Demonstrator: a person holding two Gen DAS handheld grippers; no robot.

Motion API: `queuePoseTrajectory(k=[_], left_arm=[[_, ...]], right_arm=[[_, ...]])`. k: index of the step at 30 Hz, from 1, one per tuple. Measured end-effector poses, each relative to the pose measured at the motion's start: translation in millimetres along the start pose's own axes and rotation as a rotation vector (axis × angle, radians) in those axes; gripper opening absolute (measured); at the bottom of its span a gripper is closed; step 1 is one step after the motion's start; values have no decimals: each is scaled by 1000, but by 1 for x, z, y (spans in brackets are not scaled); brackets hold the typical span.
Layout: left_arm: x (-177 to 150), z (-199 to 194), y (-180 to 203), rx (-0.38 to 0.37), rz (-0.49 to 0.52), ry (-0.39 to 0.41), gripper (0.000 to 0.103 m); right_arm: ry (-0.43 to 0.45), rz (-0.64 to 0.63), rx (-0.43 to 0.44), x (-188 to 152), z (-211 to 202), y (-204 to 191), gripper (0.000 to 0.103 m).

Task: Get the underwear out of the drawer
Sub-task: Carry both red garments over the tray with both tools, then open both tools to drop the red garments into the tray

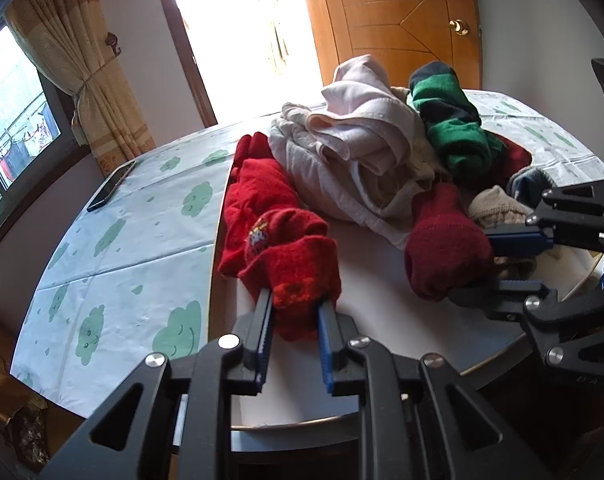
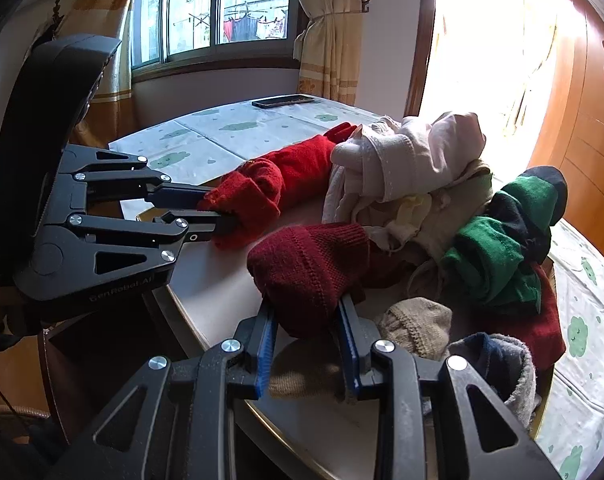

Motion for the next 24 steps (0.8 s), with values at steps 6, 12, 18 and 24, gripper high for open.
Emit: queuePoseTrajectory(k=[6,12,18,24], left_arm=[[0,1,4,12,26,-2,19],[-3,1,8,24,43,1,24],[-4,0,10,22,56,-2,27],[-6,0,9,19,52,-1,32]], right_arm=[[-16,-5,2,-3,6,-2,31],[-21,0,2,-3,7,-2,31],[-22,4,5,-2,7,-2,31],[-22,7,6,-3,7,-1,32]])
Point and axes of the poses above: each gripper's, at about its wrist camera, not at the fingertips, and z roughly the way its jaws point, y to its right, x to its top, the point moved 2 cm from there along z, roughly the way its jaws point, and after that the axes turned 7 degrees about y, right-handed, at the moved point
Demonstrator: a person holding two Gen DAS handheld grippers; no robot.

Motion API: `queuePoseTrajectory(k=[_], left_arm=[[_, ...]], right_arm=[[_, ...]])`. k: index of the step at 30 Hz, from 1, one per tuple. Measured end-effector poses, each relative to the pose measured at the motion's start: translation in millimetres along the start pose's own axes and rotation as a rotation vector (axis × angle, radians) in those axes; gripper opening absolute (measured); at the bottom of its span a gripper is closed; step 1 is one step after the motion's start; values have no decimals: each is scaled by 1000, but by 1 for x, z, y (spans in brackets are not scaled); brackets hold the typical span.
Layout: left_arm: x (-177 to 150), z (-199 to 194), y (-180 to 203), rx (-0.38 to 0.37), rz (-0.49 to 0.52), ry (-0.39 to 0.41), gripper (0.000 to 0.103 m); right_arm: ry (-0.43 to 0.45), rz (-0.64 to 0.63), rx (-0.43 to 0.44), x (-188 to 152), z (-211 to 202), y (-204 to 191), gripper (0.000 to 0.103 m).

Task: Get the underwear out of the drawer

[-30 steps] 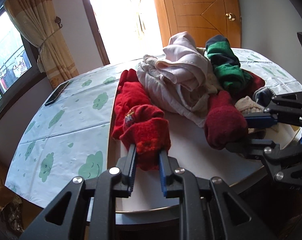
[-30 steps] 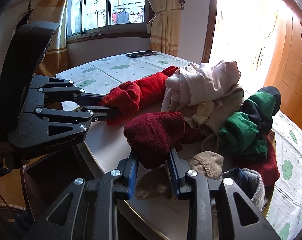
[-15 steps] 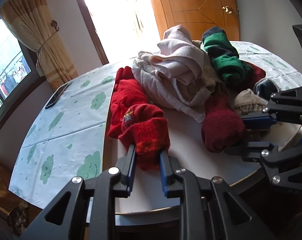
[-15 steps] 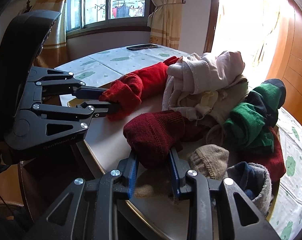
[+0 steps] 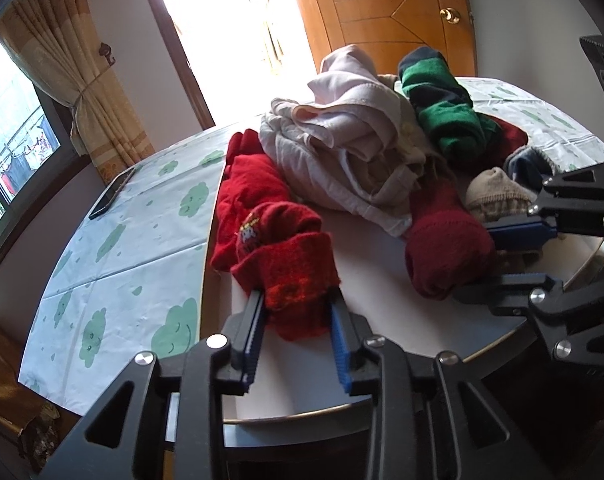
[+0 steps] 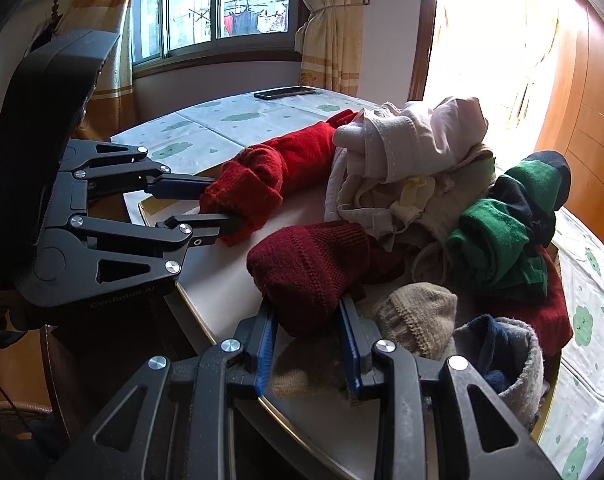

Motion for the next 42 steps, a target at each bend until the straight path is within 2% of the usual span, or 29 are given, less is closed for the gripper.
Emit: queuePoseTrajectory(k=[8,11,15,20,24,28,32,38,42], left_arm=[[-2,-2,1,-2,-6,5,37],[-2,-5,1,1,-15,14,47],[-1,-7,2,14,-11,26,62],[-1,-9,2,17,-20,33,65],[-2,-11,2,21,-27,43,73],[-3,-12,2,19,-33,46,74],[-6,-14,2,42,-37,59,83],[-9,-15,-2,43,-73,64,87],[-9,-18,-3,67,-74,72,94]], right_arm=[[31,8,-4,-6,-7,-1,36],[39,21,3,-7,-9,0,42],[45,24,4,-10,-14,0,44],[50,30,1,-11,-19,1,45],[56,32,-5,-12,-22,2,45],[60,35,-9,-14,-25,2,46],[69,36,-22,-17,-32,2,52],[78,49,-24,-19,-36,4,54],[86,51,-34,-20,-40,4,56]])
Point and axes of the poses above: each gripper's, at about its wrist camera, not at the fingertips, and z roughly the way its jaws point, y to its right, x to its top, the point moved 2 cm from there along z, roughly the way its jaws point, and after that the axes turned 7 degrees about y, right-handed, at the moved point
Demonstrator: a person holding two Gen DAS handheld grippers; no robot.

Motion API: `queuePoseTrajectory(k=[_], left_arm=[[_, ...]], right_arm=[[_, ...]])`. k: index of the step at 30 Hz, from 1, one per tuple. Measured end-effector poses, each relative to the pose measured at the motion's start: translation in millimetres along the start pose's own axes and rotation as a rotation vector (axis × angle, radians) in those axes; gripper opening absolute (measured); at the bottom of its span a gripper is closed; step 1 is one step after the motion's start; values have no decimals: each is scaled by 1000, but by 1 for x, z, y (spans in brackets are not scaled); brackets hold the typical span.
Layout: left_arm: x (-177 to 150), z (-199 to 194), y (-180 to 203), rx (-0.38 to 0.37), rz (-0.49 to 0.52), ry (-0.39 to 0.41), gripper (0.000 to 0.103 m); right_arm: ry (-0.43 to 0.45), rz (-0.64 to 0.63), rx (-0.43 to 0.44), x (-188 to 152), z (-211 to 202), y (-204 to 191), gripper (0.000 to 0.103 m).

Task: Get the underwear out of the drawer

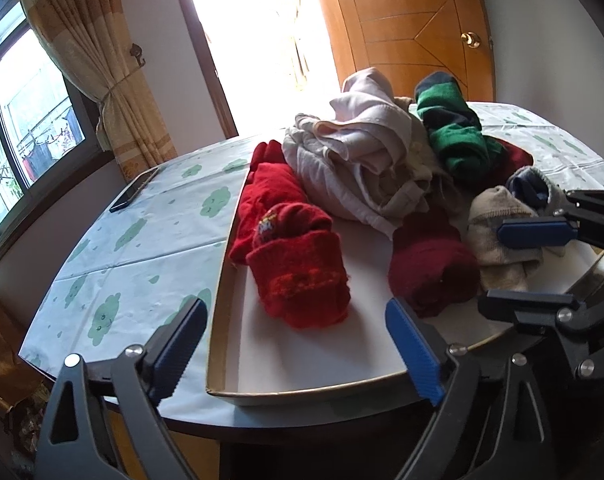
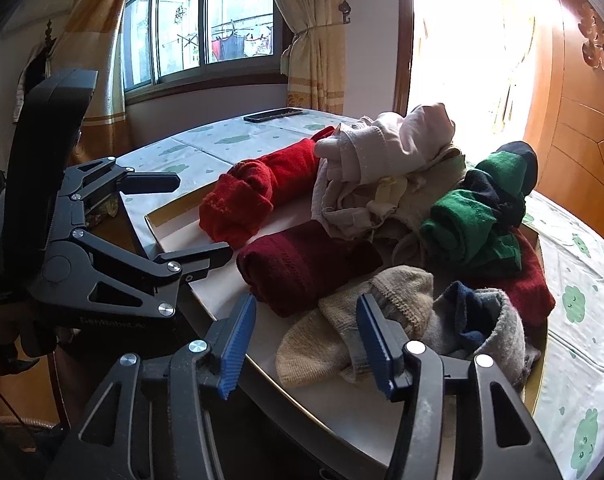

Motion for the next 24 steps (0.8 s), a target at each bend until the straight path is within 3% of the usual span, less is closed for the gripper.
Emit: queuePoseTrajectory(k=[18,24], left_arm=[[-5,-15,3,3,-53,27,99],[-6,-37,3,-1,-71,66,100]], right_arm=[[18,15,-12,-3,-18,2,62],[61,9,-55,-4,-35,0,77]])
Point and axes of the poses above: each gripper's, at about its wrist camera, not at the fingertips, and z roughly the way its jaws point, y to its right, x to its top, the point moved 2 cm from there along z, roughly the way its jaws point, and after that the axes turned 7 degrees about y, right-handed, at the moved point
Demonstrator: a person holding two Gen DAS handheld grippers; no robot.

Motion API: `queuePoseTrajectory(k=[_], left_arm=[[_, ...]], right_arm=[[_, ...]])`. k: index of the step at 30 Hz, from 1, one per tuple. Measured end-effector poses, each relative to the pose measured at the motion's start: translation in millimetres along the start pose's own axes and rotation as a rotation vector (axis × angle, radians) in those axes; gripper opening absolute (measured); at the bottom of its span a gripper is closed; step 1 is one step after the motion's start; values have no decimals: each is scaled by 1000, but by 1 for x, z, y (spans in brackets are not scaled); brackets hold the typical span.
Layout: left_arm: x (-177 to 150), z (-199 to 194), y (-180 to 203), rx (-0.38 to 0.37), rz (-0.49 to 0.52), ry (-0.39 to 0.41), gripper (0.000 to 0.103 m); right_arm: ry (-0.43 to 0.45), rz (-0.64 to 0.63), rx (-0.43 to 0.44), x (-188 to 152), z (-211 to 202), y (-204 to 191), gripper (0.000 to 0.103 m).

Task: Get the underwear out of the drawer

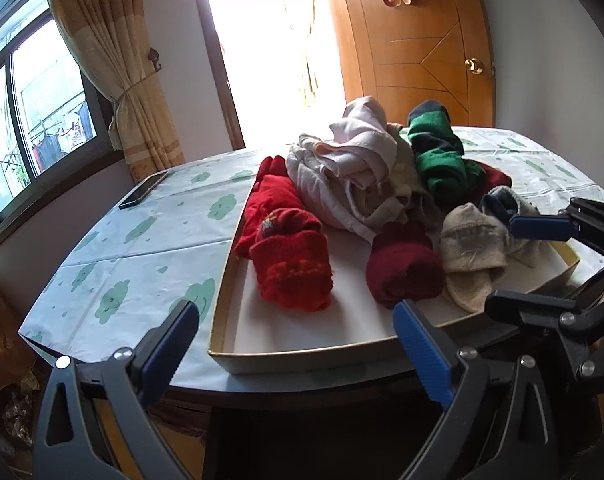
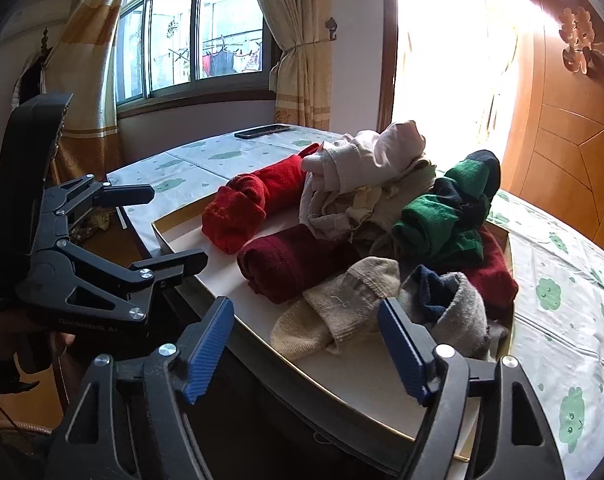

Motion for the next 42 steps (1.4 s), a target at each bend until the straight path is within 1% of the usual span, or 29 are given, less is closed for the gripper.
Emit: queuePoseTrajectory(k=[6,9,14,19,22,26,30,42], left_arm=[[-1,-25,0,-15,-36,43,101],[-2,-37,0,-19,-51,58,102],[-5,-65,-4,-22,-82,105,102],[-9,-94,-6,-24,-107,149,102],[-10,-108,-5,-15,-106,175,102],[-11,-123,-4,-22,-107,203,102],[-12,-129,-3,-30,-106,211,102],[-18,-128,-1,-13,-102,212,102]], right_arm=[[41,29,-1,0,-23,1,77],[70,42,-2,0,-38,1,77],[126,61,-13,-1,-68,-5,78],[191,41,-27,-1,-95,-21,85],[217,21,-32,1,-107,-32,85],[246,5,-26,3,-117,-43,86],[258,-7,-24,4,-120,-50,86],[257,7,-10,-4,-118,-53,86]])
Point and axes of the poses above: each gripper's, at about its wrist camera, not at the fingertips, and z roughly the way its jaws point, y to its right, x to its top, the point moved 2 cm from there along z, roughly the way its jaws point, and after that the axes turned 7 degrees about y, right-handed, at the moved point
